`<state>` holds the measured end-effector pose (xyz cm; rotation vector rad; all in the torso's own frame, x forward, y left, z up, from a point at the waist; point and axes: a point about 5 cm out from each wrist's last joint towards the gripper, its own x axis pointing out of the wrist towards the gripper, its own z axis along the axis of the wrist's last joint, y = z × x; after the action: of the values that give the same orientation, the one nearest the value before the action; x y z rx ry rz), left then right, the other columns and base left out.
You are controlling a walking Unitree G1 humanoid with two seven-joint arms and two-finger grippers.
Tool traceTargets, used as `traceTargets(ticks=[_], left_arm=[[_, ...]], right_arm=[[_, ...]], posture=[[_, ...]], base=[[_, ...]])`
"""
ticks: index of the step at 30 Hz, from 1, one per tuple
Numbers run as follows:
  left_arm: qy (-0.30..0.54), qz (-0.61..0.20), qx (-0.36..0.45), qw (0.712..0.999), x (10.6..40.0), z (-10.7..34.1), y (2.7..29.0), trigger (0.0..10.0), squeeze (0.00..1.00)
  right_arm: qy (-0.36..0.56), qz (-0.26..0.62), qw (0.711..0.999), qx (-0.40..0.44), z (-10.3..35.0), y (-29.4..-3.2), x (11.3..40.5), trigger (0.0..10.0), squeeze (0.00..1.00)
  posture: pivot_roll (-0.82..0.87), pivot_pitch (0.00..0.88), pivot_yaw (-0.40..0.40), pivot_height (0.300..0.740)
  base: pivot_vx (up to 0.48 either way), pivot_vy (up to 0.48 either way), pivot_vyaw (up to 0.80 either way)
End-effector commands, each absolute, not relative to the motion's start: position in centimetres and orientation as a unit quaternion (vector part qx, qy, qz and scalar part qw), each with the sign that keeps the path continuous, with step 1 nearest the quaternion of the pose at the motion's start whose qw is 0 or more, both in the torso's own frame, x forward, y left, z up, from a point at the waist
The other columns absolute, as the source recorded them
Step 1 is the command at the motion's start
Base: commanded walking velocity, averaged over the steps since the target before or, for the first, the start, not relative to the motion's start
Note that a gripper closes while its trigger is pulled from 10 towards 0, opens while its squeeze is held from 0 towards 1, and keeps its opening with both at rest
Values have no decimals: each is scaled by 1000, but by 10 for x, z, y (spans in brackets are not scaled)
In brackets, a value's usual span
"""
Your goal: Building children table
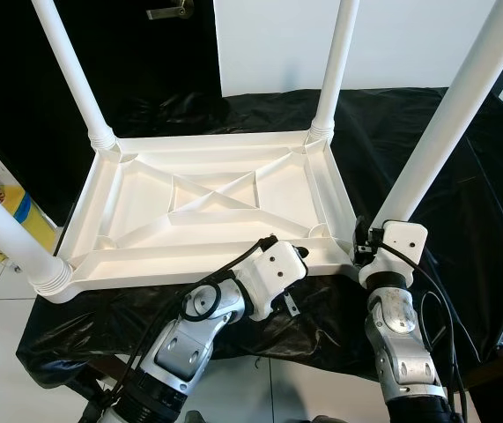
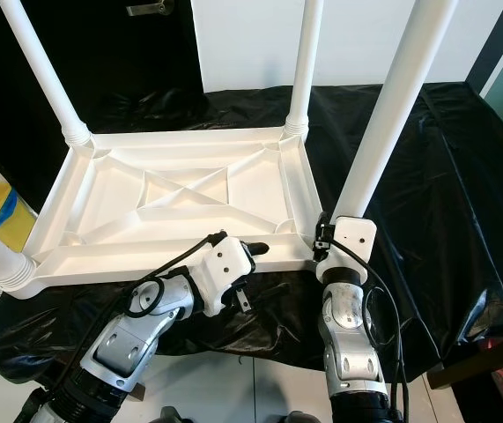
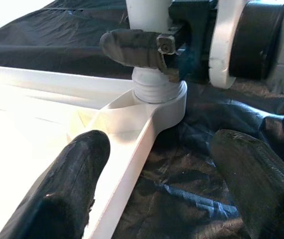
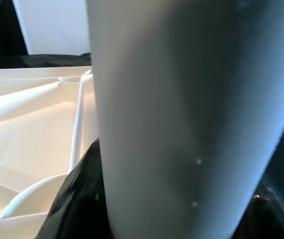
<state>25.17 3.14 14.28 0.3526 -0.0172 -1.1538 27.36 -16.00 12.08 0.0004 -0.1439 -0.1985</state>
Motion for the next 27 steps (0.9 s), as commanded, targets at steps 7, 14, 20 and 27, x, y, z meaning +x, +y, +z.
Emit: traceTargets(ticks=[7, 14, 20, 27], left_arm=[[-11, -546, 164, 822, 251, 143, 29, 10000, 0], [-11, -546, 163, 822, 252, 143, 31, 10000, 0], [-11, -549, 163, 819, 252, 143, 30, 10000, 0], [-9, -553, 163, 817, 250, 142, 30, 10000, 0]], right_arm=[[-54, -35, 998, 6, 109, -171, 265, 10000, 1000], [-66, 34, 997, -5, 113, -182, 263, 10000, 0], [-72, 110, 991, -22, 119, -193, 268, 10000, 0], [-61, 206, 975, -64, 121, -189, 282, 10000, 0]], posture=[[-22, 54, 11, 740], [-29, 50, 16, 740], [-32, 46, 19, 740], [-19, 40, 14, 740]], base=[[0, 0, 0], [0, 0, 0], [0, 0, 0], [0, 0, 0]])
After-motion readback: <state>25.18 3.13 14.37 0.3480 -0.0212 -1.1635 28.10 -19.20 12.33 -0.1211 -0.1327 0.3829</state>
